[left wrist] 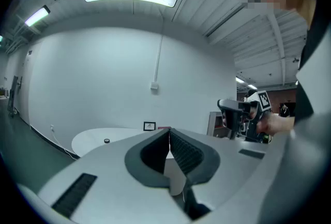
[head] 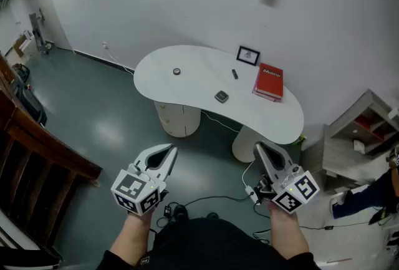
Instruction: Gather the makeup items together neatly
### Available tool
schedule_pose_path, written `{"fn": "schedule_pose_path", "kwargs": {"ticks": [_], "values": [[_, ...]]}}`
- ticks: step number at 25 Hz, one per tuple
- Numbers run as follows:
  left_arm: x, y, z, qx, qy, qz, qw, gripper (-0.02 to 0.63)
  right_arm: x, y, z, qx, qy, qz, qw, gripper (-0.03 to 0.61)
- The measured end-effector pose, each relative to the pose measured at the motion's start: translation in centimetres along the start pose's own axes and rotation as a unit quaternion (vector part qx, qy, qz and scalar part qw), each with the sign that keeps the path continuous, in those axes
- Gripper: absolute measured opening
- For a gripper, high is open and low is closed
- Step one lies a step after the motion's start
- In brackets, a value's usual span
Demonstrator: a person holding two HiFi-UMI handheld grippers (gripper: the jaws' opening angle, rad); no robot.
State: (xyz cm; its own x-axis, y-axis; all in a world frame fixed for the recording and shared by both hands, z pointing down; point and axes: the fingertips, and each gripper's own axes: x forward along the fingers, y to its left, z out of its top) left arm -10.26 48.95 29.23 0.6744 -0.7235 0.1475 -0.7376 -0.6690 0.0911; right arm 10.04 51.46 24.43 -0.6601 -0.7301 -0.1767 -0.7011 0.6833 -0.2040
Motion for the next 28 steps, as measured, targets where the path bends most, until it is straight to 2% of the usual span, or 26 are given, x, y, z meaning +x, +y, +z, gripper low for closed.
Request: {"fn": "schedule_pose_path", "kwargs": {"ticks": [11,17,23,28], "values": [[0.8,-0.9,0.1,0.005,0.007,0.001,1.0,0.014,-0.4,-0.7,0.0,0.002,-0.001,0.009,1.0,0.034],[1.3,-3.0,0.1,0.006,0.005,0.004,1.0,0.014,-2.3,-1.3,0.4,0.006,-0.001,0.011,1.0,0.035],[1.9,-6.4,-0.8,0.001,0.003,0.007,1.0,0.014,-5.2,-0.5,0.2,0.029,0.007,0.056,0.998,0.037],[2.1,-7.7,-0.9,0.005,0.006,0.011,0.9999,0.014,-6.2,-1.2,-0.1,0.048,0.012,0.066,0.997,0.037]]}}
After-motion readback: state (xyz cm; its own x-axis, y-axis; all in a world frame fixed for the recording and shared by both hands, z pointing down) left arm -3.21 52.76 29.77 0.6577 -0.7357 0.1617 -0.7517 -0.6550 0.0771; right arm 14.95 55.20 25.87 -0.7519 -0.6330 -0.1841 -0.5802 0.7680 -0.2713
